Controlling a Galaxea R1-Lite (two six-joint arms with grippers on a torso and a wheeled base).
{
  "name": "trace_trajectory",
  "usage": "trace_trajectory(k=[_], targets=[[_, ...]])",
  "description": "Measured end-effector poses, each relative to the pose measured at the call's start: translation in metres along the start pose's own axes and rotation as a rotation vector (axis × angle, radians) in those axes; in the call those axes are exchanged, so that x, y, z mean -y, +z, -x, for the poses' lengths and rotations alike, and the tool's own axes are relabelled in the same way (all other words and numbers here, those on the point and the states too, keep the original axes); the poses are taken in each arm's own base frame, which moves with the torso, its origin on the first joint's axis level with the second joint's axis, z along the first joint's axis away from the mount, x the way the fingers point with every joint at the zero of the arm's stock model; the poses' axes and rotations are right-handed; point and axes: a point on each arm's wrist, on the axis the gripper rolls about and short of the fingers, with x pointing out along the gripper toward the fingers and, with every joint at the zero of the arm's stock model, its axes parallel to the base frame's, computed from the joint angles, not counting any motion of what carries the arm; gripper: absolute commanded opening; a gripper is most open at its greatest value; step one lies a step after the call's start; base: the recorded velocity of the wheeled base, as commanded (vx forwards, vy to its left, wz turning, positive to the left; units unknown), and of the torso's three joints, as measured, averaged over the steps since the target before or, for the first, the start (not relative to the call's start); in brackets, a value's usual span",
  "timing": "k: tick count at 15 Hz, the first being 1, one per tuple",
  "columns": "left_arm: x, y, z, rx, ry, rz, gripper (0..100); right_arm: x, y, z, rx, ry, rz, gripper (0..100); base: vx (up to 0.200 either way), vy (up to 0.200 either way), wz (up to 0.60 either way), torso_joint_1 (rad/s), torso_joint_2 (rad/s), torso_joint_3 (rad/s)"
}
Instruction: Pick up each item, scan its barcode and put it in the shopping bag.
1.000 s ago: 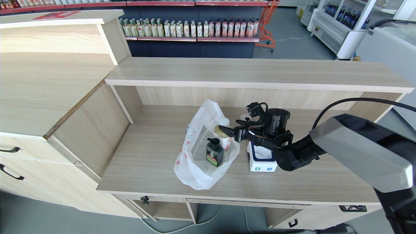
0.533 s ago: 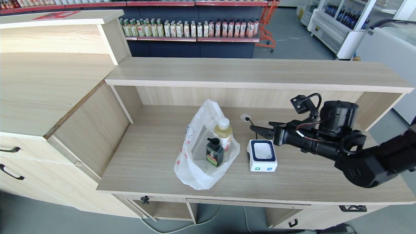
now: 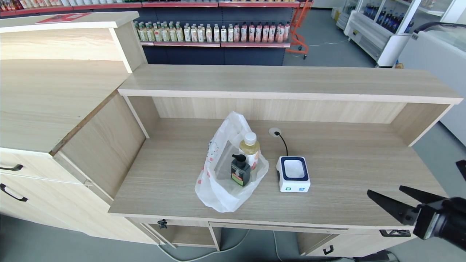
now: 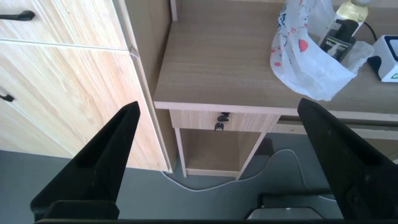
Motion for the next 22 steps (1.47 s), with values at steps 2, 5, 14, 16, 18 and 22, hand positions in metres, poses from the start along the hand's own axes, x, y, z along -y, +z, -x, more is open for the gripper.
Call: trace_trajectory(k=[2,5,14,16,18,22], targets=[[0.000,0.000,0.000,0.000,0.000,0.000,100,-0.001,-0.018,0.042,0.015,-0.069,0.004,100,0.000,0.000,0.00,0.000,0.00,0.000],[0.000,0.000,0.000,0.000,0.000,0.000,100,-0.005,-0.049,0.089,0.065,-0.140,0.026,100,0.000,0.000,0.00,0.000,0.00,0.000],[0.000,0.000,0.000,0.000,0.000,0.000,100,-0.011,-0.101,0.133,0.224,-0.256,0.160,100,0.000,0.000,0.00,0.000,0.00,0.000],[0.000,0.000,0.000,0.000,0.000,0.000,100,-0.011,-0.102,0.133,0.237,-0.255,0.162,100,0.000,0.000,0.00,0.000,0.00,0.000],[0.000,0.000,0.000,0.000,0.000,0.000,100,-0.011,-0.102,0.134,0.242,-0.269,0.161,0,0.000,0.000,0.00,0.000,0.00,0.000],[0.000,0.000,0.000,0.000,0.000,0.000,100,-0.010,-0.103,0.134,0.240,-0.290,0.105,0,0.000,0.000,0.00,0.000,0.00,0.000]])
